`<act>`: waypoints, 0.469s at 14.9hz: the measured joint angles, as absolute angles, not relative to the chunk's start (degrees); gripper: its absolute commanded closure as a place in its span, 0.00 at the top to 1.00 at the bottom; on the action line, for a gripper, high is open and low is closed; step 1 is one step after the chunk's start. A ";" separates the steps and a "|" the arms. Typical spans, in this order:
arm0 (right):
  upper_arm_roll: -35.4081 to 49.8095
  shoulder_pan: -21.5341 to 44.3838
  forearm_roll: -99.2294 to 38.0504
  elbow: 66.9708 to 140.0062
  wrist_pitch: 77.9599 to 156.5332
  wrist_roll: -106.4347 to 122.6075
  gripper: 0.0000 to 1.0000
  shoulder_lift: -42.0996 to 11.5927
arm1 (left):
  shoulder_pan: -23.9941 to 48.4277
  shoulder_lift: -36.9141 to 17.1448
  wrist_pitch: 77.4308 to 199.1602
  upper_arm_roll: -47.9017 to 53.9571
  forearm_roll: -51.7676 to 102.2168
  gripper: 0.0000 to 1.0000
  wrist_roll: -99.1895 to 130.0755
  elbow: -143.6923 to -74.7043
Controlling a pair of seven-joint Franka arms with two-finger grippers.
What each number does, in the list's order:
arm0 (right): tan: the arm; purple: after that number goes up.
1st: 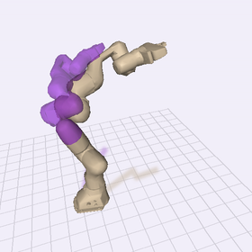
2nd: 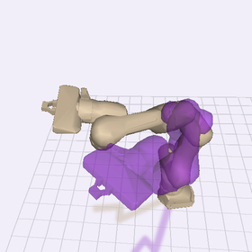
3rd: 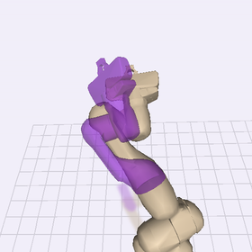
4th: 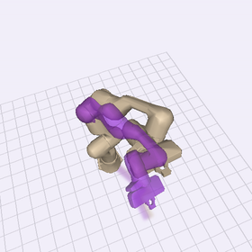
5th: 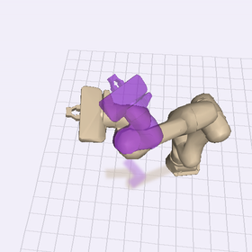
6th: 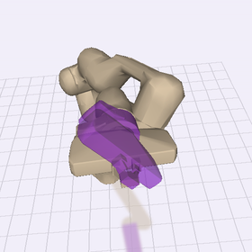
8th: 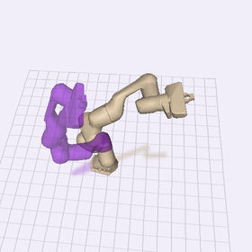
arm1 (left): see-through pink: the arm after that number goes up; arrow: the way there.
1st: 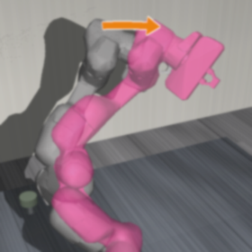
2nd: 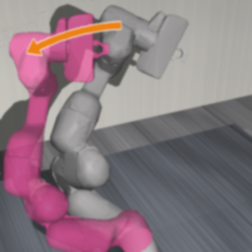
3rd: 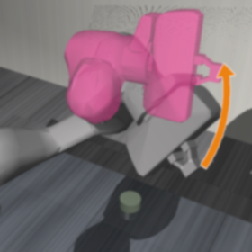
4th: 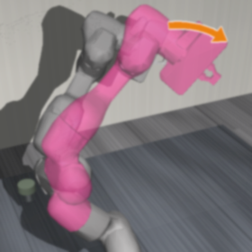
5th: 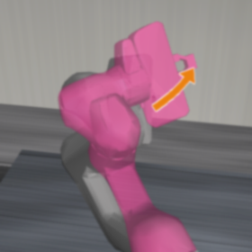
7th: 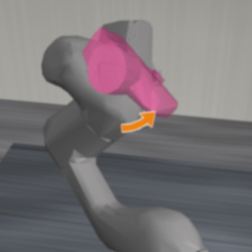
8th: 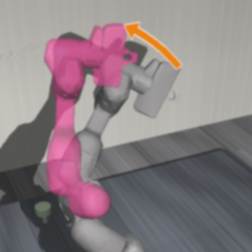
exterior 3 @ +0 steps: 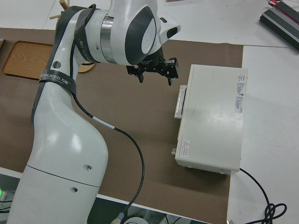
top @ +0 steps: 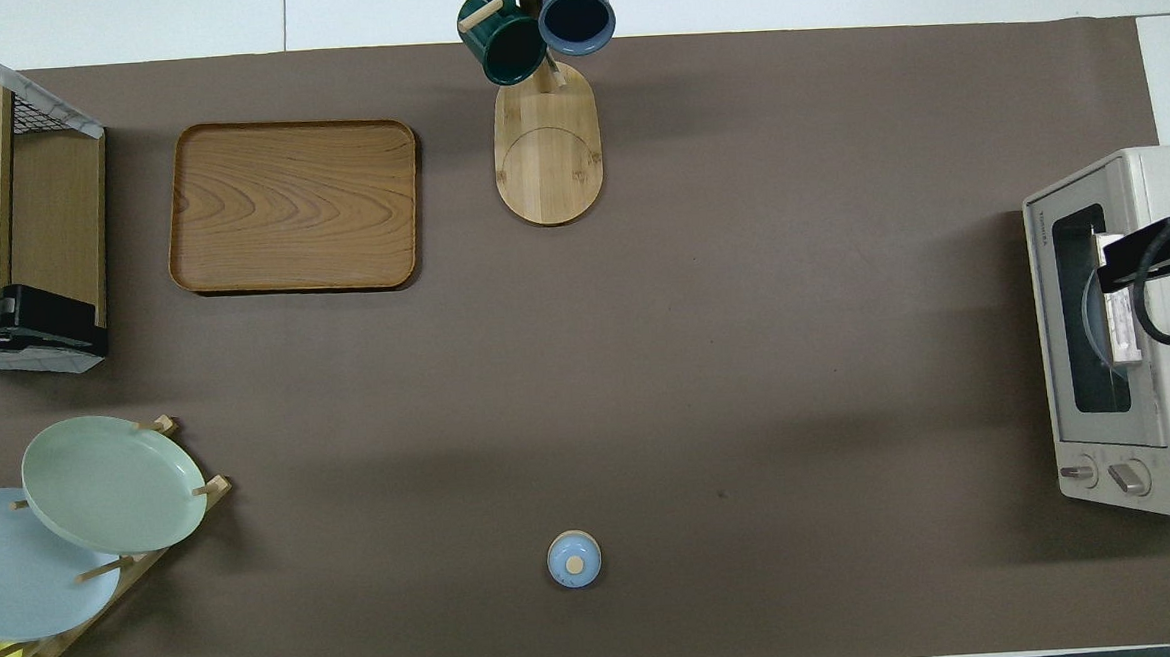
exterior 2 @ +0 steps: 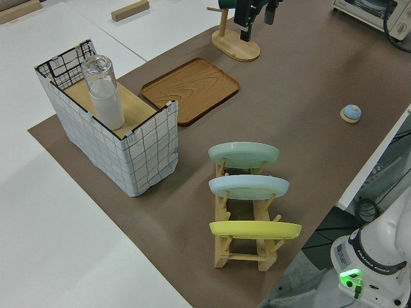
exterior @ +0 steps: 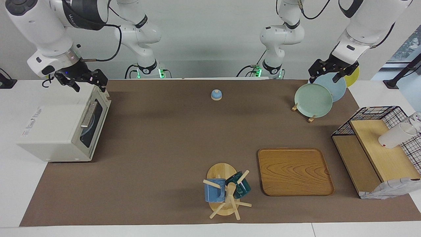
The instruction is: Put eggplant into oven
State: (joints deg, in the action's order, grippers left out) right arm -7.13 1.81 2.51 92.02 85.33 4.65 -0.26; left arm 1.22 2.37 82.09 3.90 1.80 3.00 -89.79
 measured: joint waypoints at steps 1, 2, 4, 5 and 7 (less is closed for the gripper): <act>-6.61 1.33 2.51 92.02 85.33 4.65 1.00 -0.25 | 1.22 2.37 82.09 3.90 1.80 1.00 3.00 -89.79; -6.36 1.13 2.51 92.02 85.33 4.65 1.00 -0.24 | 1.22 2.37 82.09 3.90 1.80 1.00 3.00 -89.79; -6.32 1.11 2.51 92.02 85.33 4.65 1.00 -0.23 | 1.22 2.37 82.09 3.90 1.80 1.00 3.00 -89.79; -6.32 1.11 2.51 92.02 85.33 4.65 1.00 -0.23 | 1.22 2.37 82.09 3.90 1.80 1.00 3.00 -89.79; -6.29 1.02 2.51 92.02 85.33 4.65 1.00 -0.21 | 1.22 2.37 82.09 3.90 1.80 1.00 3.00 -89.79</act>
